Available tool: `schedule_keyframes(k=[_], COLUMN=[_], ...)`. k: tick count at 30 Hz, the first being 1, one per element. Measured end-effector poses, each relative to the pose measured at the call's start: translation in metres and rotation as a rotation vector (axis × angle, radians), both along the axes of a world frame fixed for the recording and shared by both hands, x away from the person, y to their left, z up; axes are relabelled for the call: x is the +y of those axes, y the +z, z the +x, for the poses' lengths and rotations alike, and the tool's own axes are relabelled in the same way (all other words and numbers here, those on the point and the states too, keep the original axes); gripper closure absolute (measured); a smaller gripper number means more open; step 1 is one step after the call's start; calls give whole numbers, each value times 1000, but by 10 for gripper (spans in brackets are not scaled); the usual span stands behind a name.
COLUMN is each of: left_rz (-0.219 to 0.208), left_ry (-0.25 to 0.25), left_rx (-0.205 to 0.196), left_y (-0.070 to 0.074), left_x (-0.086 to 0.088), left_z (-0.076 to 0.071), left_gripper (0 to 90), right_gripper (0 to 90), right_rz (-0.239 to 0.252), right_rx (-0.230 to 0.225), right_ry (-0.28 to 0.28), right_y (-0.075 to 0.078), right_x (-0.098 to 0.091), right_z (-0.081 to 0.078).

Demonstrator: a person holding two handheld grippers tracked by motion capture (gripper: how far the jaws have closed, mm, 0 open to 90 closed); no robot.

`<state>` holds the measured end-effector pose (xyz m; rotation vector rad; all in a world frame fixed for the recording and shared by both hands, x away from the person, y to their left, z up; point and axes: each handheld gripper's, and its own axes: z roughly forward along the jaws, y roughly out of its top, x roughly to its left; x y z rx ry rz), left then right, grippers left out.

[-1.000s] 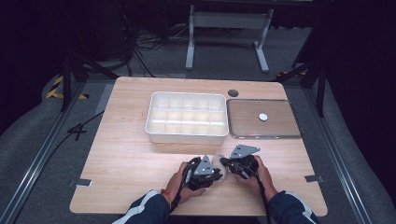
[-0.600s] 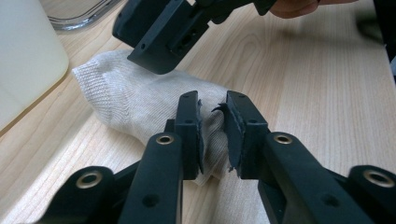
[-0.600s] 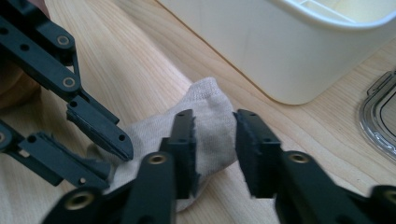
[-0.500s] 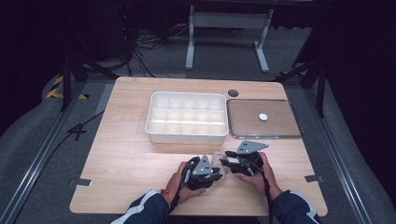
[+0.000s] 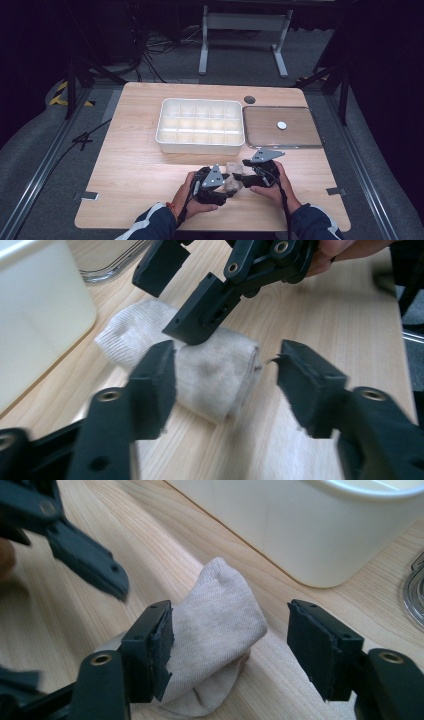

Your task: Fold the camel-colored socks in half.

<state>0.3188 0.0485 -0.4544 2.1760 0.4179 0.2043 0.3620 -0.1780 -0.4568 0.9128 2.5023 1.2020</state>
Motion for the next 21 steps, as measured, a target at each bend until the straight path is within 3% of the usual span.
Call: schedule_keyframes(k=[6, 10, 12, 17, 21], left_rz=[115, 169, 168, 183, 192], left_ry=[0, 35, 61, 164, 228], left_rx=[-39, -27, -13, 25, 39], left_y=[15, 17, 14, 6, -1], left_x=[22, 55, 75, 125, 155], left_z=[-6, -12, -15, -22, -22], left_gripper=[254, 239, 237, 215, 212], right_gripper=[322, 367, 349, 315, 346], right_rz=[5, -12, -24, 5, 56], right_rx=[13, 27, 45, 129, 234], right_ry=[20, 53, 52, 61, 96], right_y=[3, 1, -1, -10, -17], right_x=[2, 6, 7, 2, -3], right_z=[-2, -4, -2, 6, 15])
